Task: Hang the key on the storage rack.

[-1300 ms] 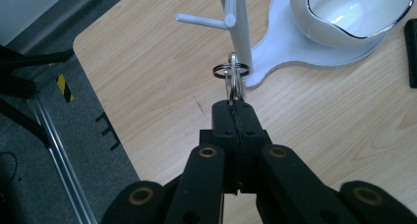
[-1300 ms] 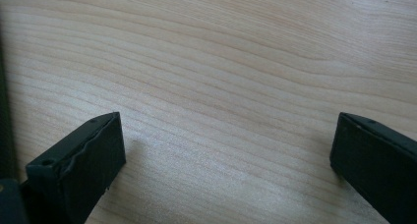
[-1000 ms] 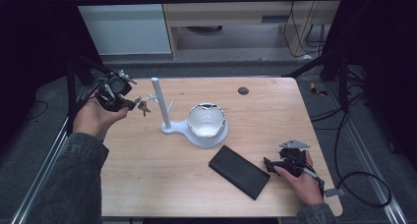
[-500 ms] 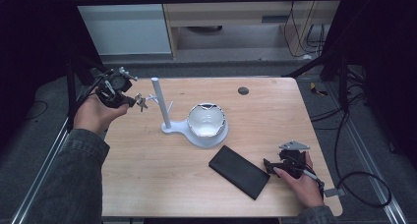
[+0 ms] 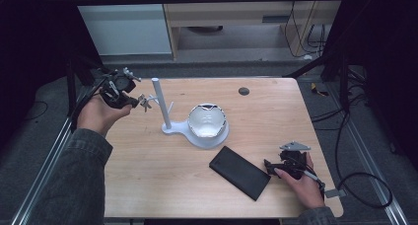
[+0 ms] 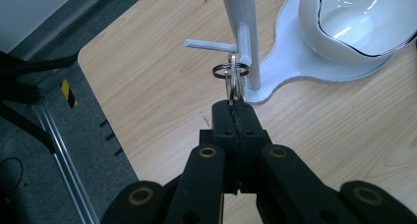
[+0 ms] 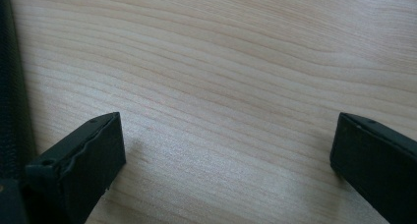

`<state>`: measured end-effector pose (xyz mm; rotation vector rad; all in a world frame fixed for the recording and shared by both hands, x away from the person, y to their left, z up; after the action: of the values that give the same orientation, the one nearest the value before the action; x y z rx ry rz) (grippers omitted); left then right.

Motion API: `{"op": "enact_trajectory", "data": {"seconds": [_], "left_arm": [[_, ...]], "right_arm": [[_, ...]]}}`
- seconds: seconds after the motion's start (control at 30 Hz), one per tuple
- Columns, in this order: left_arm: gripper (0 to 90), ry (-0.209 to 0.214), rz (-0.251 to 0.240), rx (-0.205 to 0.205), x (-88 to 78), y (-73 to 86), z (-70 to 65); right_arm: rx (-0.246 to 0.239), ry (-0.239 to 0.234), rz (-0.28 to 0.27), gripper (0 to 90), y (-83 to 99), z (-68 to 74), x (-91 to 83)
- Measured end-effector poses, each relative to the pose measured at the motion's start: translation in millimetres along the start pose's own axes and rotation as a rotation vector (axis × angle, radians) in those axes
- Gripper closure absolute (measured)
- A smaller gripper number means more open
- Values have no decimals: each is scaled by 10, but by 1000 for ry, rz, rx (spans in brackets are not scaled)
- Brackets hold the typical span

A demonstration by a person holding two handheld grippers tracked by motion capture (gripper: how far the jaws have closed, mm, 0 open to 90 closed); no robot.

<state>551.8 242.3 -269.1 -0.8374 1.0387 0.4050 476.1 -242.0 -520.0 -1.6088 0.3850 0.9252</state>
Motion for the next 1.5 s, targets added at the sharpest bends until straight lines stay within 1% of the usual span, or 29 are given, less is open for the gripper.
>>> {"op": "enact_trajectory", "data": {"seconds": [0.07,0.13,0.23,0.27,0.33,0.37,0.67,0.93,1.2,1.27,1.3,1.4,1.47,1.5], "left_arm": [[900,-5,2,12,3,-6,3],[900,-2,0,4,9,-10,-9],[900,-2,3,14,14,-19,-7],[900,-1,4,7,28,-25,-13],[900,-3,4,13,32,-29,-8],[900,-1,5,7,43,-32,-11],[900,9,3,8,97,-56,-21],[900,16,0,-2,165,-67,-27],[899,16,-11,-4,180,-62,-25],[881,4,-34,-8,174,-62,-23],[840,3,-41,-9,171,-59,-26],[786,-11,-54,1,145,-31,-51],[765,-13,-62,3,132,-16,-61],[750,-17,-76,6,105,23,-83]], "right_arm": [[3,-2,2,4,1,3,-2],[3,-2,2,4,1,3,-2],[3,-2,2,4,1,3,-2],[3,-2,1,4,1,3,-2],[2,-2,1,4,1,3,-2],[3,-2,2,4,1,4,-2],[1,-2,0,4,2,4,-1],[-1,-3,-1,4,3,4,-1],[-1,-4,0,4,3,5,-2],[-1,-4,0,4,3,5,-2],[-2,-2,1,4,4,4,-2],[-1,-3,-1,4,3,5,-1],[-1,-3,-1,4,3,5,-1],[0,-4,0,4,3,6,-3]]}}
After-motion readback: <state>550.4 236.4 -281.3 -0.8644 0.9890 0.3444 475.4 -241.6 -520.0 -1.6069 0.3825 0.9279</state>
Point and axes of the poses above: each handheld gripper's, and its own axes: x roughly forward along the jaws, y roughly out of its underside, z roughly to its left, the point moved 1 cm from there along x, roughly forward along the jaws, and after that the axes turned 4 degrees about z, right-handed, at the moved point
